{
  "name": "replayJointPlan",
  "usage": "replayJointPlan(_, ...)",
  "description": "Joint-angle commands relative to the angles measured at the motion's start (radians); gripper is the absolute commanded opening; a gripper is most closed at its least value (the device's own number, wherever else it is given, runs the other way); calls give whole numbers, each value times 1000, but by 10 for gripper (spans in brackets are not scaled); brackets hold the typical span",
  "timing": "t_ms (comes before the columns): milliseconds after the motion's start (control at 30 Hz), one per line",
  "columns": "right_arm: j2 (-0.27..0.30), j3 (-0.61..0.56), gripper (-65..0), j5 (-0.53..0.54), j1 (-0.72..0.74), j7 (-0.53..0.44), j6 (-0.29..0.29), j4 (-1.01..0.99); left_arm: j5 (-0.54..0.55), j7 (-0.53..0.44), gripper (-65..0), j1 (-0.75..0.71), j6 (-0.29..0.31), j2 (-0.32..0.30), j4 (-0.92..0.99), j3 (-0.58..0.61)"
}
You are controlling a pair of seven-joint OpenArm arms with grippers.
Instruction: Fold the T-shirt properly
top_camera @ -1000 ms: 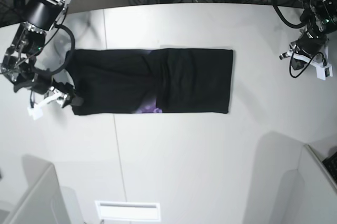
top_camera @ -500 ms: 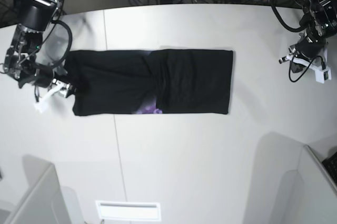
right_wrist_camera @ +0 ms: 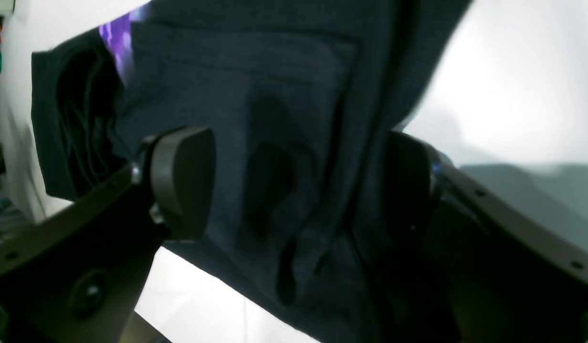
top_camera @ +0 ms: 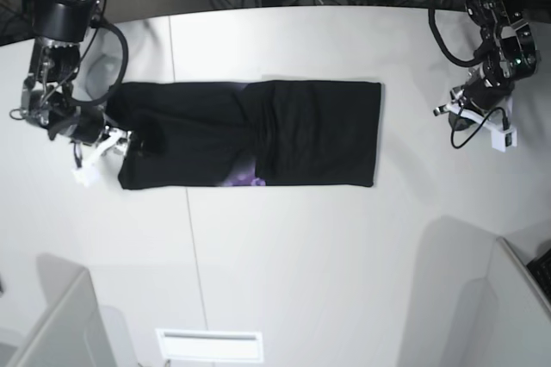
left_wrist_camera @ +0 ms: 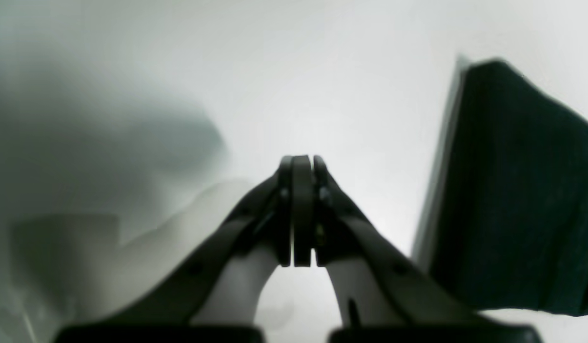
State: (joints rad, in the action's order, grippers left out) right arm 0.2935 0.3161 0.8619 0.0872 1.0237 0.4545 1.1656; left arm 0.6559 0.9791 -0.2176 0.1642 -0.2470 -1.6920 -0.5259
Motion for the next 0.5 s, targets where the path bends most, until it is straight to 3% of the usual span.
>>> replayJointPlan(0,-1,-16,-156,-66,-22,45,-18,-8,9,-41,-650,13,7,-15,-4,13)
replayJointPlan(67,-1,-16,-218,-66,-23,28,-18,-13,9,-70,-650,27,7,-16,30,62)
replayJointPlan(300,-1,-16,-530,-68,-27,-6,-18,-11,5,-85,-650,97,5,-19,166,204)
replayJointPlan(400,0,-18,-644,-68,-31,-61,-21,-11,-69,-85,-650,119,5,-15,191,247)
replayJointPlan(467,0,-18,-650,-68,-33,-75,-21,-9,-143,-85,-650,132,5,-15,194,292)
